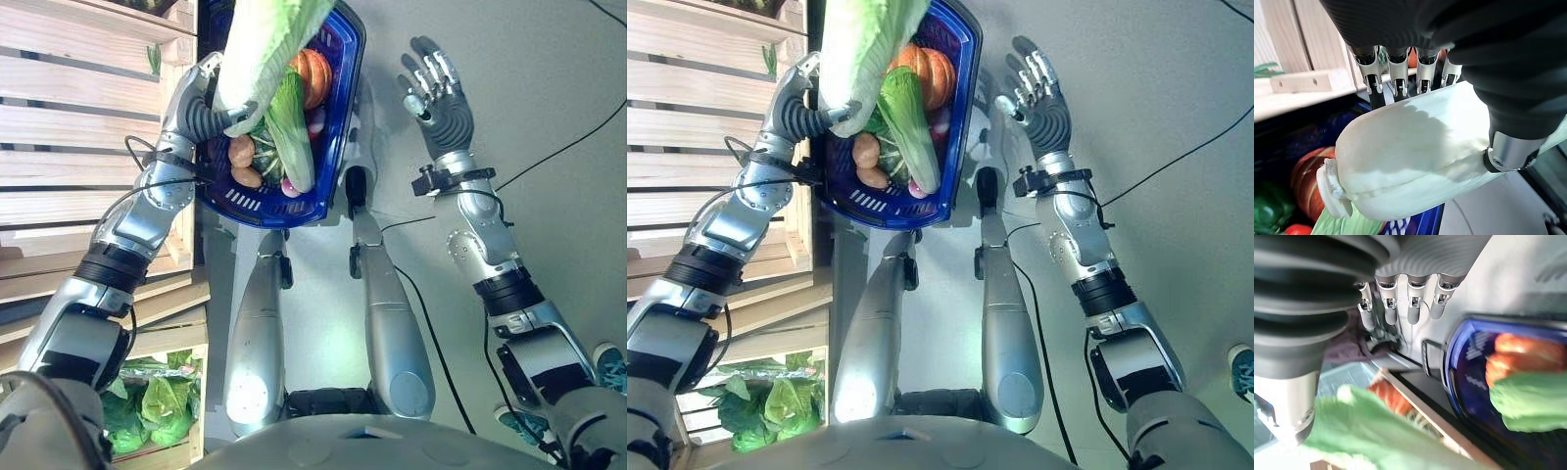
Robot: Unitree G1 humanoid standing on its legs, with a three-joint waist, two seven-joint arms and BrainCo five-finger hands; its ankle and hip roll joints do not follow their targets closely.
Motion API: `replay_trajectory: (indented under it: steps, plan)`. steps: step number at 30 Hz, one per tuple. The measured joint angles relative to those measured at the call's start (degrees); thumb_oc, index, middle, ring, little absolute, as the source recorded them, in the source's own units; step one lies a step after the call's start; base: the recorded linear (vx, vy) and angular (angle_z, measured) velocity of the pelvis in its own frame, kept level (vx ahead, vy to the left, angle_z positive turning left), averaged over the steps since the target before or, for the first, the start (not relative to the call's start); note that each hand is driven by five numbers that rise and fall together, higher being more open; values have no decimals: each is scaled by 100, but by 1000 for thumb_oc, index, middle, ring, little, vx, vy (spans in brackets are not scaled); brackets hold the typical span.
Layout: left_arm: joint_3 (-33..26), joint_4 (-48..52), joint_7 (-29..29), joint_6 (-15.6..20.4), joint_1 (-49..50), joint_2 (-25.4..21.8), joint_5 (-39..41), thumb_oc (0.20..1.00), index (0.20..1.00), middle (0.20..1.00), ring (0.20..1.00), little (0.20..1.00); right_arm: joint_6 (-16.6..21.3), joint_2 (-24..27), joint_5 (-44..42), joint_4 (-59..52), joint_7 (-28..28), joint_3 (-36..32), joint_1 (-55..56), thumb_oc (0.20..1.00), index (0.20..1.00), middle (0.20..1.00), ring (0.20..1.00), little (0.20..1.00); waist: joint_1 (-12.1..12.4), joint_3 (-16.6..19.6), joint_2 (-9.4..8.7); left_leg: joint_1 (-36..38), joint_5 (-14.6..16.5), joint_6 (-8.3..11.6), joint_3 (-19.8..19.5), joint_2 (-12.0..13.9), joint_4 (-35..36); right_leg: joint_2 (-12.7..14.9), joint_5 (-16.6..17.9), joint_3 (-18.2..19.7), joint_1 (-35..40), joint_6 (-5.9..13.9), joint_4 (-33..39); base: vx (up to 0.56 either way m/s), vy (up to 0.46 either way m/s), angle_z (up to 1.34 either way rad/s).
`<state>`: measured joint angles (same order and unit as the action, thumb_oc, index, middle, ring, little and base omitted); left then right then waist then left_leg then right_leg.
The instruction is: Pick up fruits and vegetables into the basket
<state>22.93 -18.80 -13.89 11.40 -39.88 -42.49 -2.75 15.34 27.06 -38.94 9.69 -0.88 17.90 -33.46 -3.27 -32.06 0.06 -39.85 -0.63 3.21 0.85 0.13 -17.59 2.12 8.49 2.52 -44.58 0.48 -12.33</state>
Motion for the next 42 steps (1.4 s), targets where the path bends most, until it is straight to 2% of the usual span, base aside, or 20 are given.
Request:
replay_trajectory:
  steps: [12, 21, 26, 29, 37, 42]
  plan:
    - [572, 19, 539, 2, -202, -117, 0, 200, 200, 200, 200, 200, -525, 336, -639, -226, 513, 466, -207, 1000, 1000, 1000, 1000, 1000, 9, 0, 0, -7, 11, 4, 16, 15, 1, -8, -16, -6, -3, 23, 24, 0, 0, 0]
    - [793, 20, 954, -5, -393, -166, 64, 200, 200, 200, 200, 200, -607, 378, -1065, -324, 633, 616, -321, 1000, 1000, 1000, 1000, 1000, 26, 0, 0, -16, 15, 8, 19, 27, 0, -20, -16, -10, -6, 23, 33, 0, 0, 0]
    - [994, 19, 1079, -14, -472, -346, 110, 200, 200, 200, 200, 200, -689, 470, -1344, -327, 749, 739, -338, 1000, 1000, 1000, 1000, 1000, 42, 0, 0, -20, 23, 20, 23, 50, 0, -39, -15, -12, -8, 23, 41, 0, 0, 0]
    - [1135, 19, 1187, -126, -578, -359, 113, 200, 200, 200, 200, 200, -701, 564, -1530, -367, 811, 789, -340, 1000, 1000, 1000, 1000, 1000, 56, 0, 0, -25, 27, 25, 21, 62, -1, -48, -16, -21, -8, 23, 44, 0, 0, 0]
    - [1418, 18, 1294, -158, -736, -376, 110, 200, 200, 200, 200, 200, -734, 582, -2110, -588, 1080, 814, -353, 1000, 1000, 1000, 1000, 1000, 50, 0, 0, -35, 28, 27, 9, 65, -2, -49, -13, -32, -7, 20, 54, 0, 0, 0]
    - [1547, 18, 960, -152, -729, -390, 96, 200, 200, 200, 200, 200, -755, 553, -2419, -587, 1123, 842, -345, 1000, 1000, 1000, 1000, 1000, 56, 0, -1, -38, 27, 28, -8, 65, -7, -47, 6, -51, 0, -8, 51, 0, 0, 0]
